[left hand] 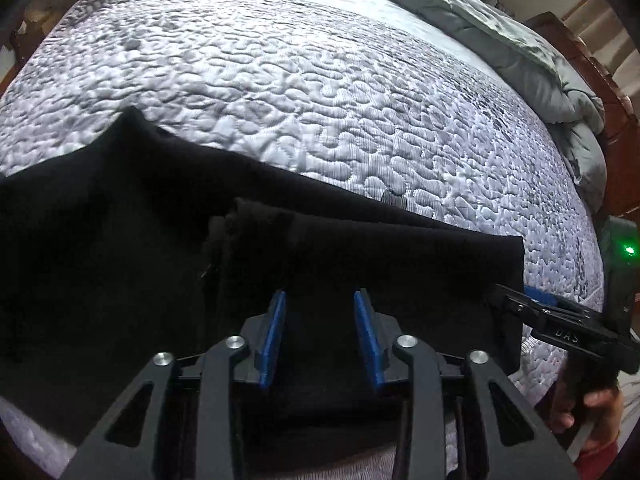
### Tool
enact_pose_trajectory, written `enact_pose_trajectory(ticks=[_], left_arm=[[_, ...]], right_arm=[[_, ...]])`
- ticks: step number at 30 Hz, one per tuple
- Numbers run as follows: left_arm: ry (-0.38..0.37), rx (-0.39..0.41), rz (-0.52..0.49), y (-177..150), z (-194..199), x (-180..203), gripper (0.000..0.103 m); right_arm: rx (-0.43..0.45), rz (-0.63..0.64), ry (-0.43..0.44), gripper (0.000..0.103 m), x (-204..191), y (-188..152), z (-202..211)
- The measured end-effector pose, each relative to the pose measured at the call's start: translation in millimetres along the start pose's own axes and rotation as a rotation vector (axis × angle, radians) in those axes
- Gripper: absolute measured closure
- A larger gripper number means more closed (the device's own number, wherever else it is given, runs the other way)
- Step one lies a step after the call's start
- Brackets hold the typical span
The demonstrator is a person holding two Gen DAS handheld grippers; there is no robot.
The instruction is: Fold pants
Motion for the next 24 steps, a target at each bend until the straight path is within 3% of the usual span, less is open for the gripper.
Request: enact_pose_trajectory(ticks=[2,7,11,16,21,24], left_arm=[[-0.006,0.019,0.006,-2.2,12.1,-1.6,0.056],[-0.05,0.039,0.008,-20.6,29.9,9.1,0.052],[-0.031,-0.01,-0.008,-35.0,8.9,11.9,0.051],[-0.029,-0.016,-0.041,-39.5,-4.5,9.7,0.051],[-0.051,0.012,0.028,-34.6,20.4,-5.1,0.051],[-0.044,0.084,0.067,-28.8,52.4,-32.4,0.047]], right_arm=[[0.035,0.025,-0.004,0.03,-3.1,-2.4,16.7],[0.046,0.014,0.155,0.03,-29.3,-27.9,41.3],[-0.036,0.012,0.119,0.03,-37.3,-42.5,7.8],[-0.052,0.034,0.082,0.028,-35.9,-41.2,-17.4],[-0.017,0.051,0.066,0.027,-41.3,-35.6,1.6],[0.018,0.045,0.096,0.027,-43.1,-31.9,20.6]])
Point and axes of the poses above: each gripper's, at about its wrist camera, not at the fingertips, and z roughly against the way its jaws point, x to its right, y to its top, the point moved 8 cm from there along -z, roughly the way its jaws point, and after that the axes turned 6 degrees about x, right-handed, at the moved point
